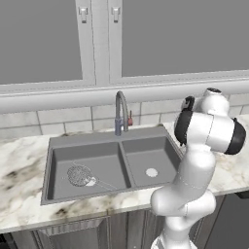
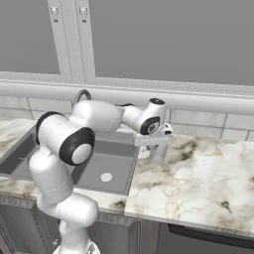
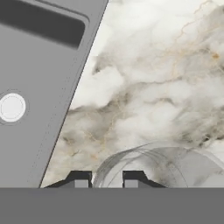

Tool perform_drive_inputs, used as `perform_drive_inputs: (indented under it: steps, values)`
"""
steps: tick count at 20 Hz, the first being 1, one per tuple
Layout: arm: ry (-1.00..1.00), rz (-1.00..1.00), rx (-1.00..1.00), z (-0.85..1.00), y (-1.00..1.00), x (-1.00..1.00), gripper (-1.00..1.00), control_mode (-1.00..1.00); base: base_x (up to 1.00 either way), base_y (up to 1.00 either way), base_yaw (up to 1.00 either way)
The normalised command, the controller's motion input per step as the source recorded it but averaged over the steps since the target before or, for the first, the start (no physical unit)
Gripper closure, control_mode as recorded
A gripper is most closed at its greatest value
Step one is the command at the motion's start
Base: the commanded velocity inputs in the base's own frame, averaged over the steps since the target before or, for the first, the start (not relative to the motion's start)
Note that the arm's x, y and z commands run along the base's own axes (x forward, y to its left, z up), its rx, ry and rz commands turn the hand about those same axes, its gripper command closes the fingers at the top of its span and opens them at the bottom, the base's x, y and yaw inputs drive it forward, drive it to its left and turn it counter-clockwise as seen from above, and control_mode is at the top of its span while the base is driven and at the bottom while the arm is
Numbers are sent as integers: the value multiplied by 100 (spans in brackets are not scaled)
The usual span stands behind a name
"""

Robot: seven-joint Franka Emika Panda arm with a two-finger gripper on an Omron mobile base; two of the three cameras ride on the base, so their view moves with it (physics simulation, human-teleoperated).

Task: Place the strainer in the left basin and the glass cup in the right basin of the sink.

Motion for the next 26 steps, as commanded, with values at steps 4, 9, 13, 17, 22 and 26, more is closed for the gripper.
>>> perform_drive_inputs:
  steps: [4, 9, 13, 17, 22, 26]
  values:
    - [-16, 6, -10, 63, 73, -19, 100, -100, 0, 0, 0]
    - [-16, 16, -4, 19, 73, -15, 100, -100, 0, 0, 0]
    - [0, 35, 1, 1, 62, -13, 100, -100, 0, 0, 0]
    - [5, 33, 3, -2, 64, -1, 100, -100, 0, 0, 0]
    - [10, 32, 3, -20, 65, 9, 100, -100, 0, 0, 0]
    - [10, 24, 2, -37, 58, 12, 100, -100, 0, 0, 0]
